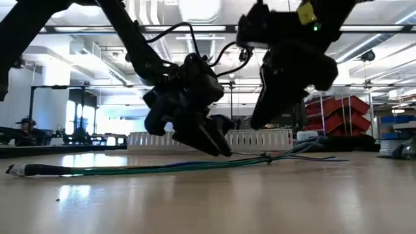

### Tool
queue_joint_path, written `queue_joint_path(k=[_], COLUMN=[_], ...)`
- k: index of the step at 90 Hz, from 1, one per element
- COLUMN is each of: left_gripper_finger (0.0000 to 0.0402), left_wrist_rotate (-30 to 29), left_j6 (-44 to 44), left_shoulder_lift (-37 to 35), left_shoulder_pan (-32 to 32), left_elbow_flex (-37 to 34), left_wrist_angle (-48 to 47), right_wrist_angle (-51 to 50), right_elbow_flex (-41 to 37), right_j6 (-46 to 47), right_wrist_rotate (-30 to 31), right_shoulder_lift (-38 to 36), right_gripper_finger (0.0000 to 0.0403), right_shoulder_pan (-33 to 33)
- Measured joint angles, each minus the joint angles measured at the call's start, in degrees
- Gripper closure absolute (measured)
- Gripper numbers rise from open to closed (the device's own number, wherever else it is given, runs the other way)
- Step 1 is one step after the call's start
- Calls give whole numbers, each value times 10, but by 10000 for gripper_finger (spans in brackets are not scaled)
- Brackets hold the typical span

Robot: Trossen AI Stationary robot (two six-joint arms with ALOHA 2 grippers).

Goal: Ziptie cables
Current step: Insert the black ziptie on the cable wires, then put the cable wires with a zip tie into the white cable duct

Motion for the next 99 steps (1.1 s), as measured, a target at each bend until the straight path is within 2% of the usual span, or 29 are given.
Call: queue_joint_path(k=[9,24,43,61,77,99], left_gripper_finger=[234,236,259,273,263,222], left_wrist_rotate=[-1,-32,-25,-28,-93,-184], left_j6=[4,46,55,19,-20,-19], left_shoulder_lift=[-15,-52,-95,-131,-152,-157], left_shoulder_pan=[0,2,29,71,97,111], left_elbow_flex=[-2,-8,-41,-66,-70,-70], left_wrist_angle=[-24,-103,-85,-43,3,-1], right_wrist_angle=[-30,-58,-57,-50,-51,-78], right_elbow_flex=[-2,-3,-4,-2,-2,18], right_j6=[-44,-116,-196,-240,-245,-218], right_wrist_rotate=[-82,-95,-149,-186,-190,-203], right_shoulder_lift=[5,5,32,48,48,46], right_gripper_finger=[276,303,320,306,305,305], right_shoulder_pan=[-35,-70,-99,-108,-109,-107])
